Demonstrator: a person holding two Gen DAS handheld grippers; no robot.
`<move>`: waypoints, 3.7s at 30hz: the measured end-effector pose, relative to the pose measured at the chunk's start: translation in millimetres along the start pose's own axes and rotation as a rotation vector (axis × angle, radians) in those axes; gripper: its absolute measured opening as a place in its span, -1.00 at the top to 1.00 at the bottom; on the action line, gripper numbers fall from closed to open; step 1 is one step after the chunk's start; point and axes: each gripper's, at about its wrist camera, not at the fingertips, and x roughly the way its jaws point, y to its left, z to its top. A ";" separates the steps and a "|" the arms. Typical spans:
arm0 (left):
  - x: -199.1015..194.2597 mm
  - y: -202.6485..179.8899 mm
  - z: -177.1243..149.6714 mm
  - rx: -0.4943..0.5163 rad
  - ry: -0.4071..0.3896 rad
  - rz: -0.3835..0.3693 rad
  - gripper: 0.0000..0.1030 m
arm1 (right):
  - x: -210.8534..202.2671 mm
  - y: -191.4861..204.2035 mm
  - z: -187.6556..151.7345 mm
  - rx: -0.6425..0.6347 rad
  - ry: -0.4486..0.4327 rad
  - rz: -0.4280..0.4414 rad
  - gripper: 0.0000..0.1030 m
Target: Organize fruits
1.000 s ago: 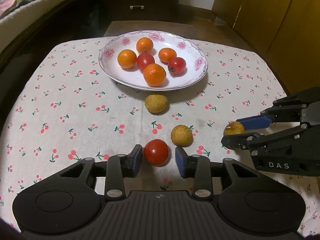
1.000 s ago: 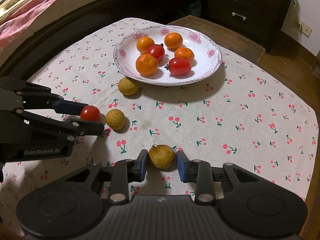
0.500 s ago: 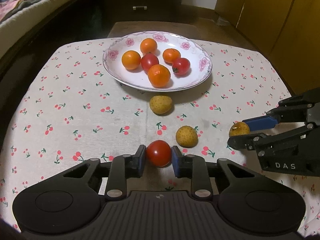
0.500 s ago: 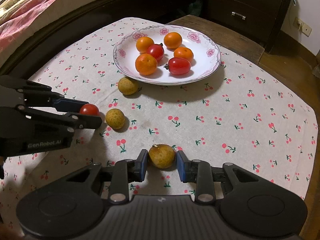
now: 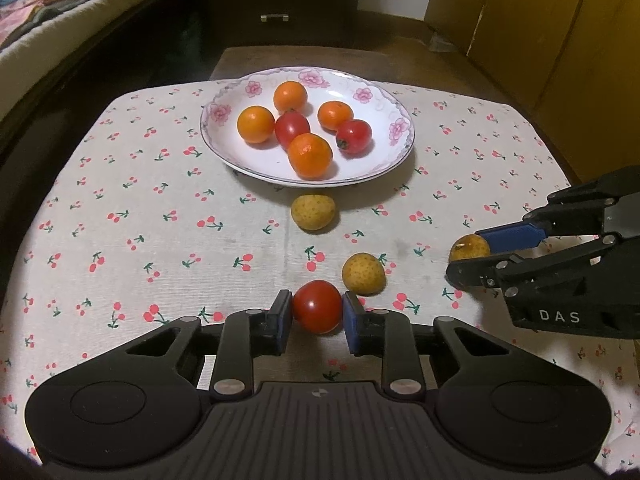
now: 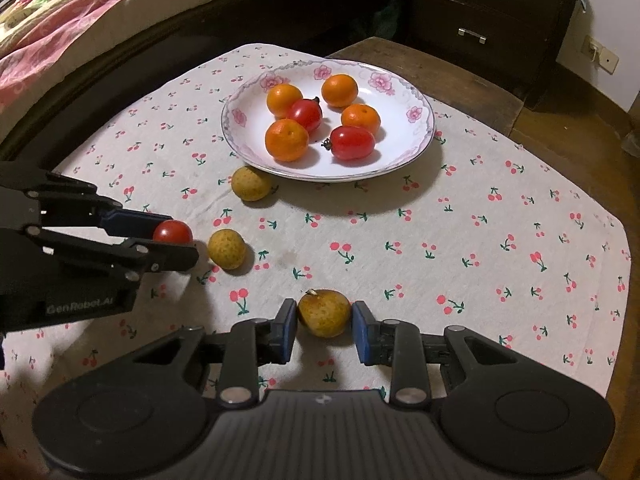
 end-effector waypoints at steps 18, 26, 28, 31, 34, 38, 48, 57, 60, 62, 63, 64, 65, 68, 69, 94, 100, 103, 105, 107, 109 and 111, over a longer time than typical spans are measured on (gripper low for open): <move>-6.7 -4.5 8.2 0.002 -0.030 -0.010 0.33 | -8.0 3.0 8.7 -0.003 -0.041 0.009 0.34; -9.3 -5.0 14.0 0.003 -0.049 -0.006 0.33 | -13.0 4.5 17.1 -0.001 -0.073 0.015 0.34; -10.7 -6.1 16.9 0.004 -0.056 -0.008 0.33 | -14.4 4.5 19.3 0.002 -0.081 0.015 0.34; -11.8 -6.9 20.9 0.007 -0.067 -0.007 0.33 | -15.1 3.5 22.4 0.005 -0.089 0.015 0.34; -11.5 -4.3 22.3 0.001 -0.067 -0.002 0.33 | -14.5 2.3 23.8 0.008 -0.091 0.014 0.34; -8.6 1.2 19.8 -0.004 -0.051 -0.001 0.30 | -13.9 0.1 23.4 0.013 -0.090 0.014 0.34; 2.2 9.3 4.7 -0.033 0.024 -0.018 0.24 | -6.8 0.3 20.7 0.015 -0.061 0.024 0.34; 4.9 3.4 -0.8 -0.003 0.027 -0.012 0.26 | -5.5 1.7 20.5 0.011 -0.055 0.029 0.34; 5.7 3.8 0.7 -0.015 0.023 -0.007 0.32 | -5.5 1.8 20.6 0.010 -0.054 0.029 0.34; 6.2 2.6 1.8 -0.009 0.022 -0.003 0.33 | -5.6 2.4 20.6 0.007 -0.055 0.030 0.34; 6.2 1.4 1.9 -0.001 0.022 0.001 0.33 | -5.7 2.6 20.7 0.006 -0.054 0.031 0.34; 5.9 0.3 1.8 0.008 0.022 0.006 0.34 | -5.8 2.6 20.8 0.006 -0.055 0.031 0.34; 5.0 -0.9 1.7 0.015 0.019 0.014 0.34 | -5.6 2.6 20.9 0.006 -0.055 0.030 0.34; 2.2 -1.9 3.4 0.016 0.008 0.017 0.34 | -5.7 2.0 21.5 0.010 -0.057 0.027 0.34; 0.8 -2.0 4.9 0.015 0.003 0.018 0.34 | -5.6 2.1 21.9 0.010 -0.057 0.026 0.34; 5.9 2.2 67.4 -0.013 -0.089 0.040 0.34 | 1.4 -11.4 63.3 0.039 -0.122 0.004 0.34; 10.5 4.8 76.0 -0.013 -0.095 0.044 0.34 | 3.6 -17.5 70.8 0.057 -0.135 -0.001 0.34; 15.1 5.7 79.4 -0.014 -0.092 0.047 0.34 | 6.2 -19.8 75.5 0.056 -0.141 -0.006 0.34; 19.0 6.3 81.8 -0.016 -0.089 0.048 0.34 | 9.1 -21.8 78.7 0.054 -0.145 -0.009 0.34; 22.2 6.5 83.7 -0.021 -0.084 0.047 0.34 | 12.5 -23.8 80.6 0.054 -0.144 -0.011 0.34; 25.8 7.4 85.4 -0.026 -0.082 0.049 0.34 | 17.1 -26.5 82.5 0.059 -0.143 -0.010 0.34; 28.2 7.4 87.2 -0.023 -0.087 0.056 0.34 | 21.6 -28.4 84.1 0.064 -0.141 -0.011 0.34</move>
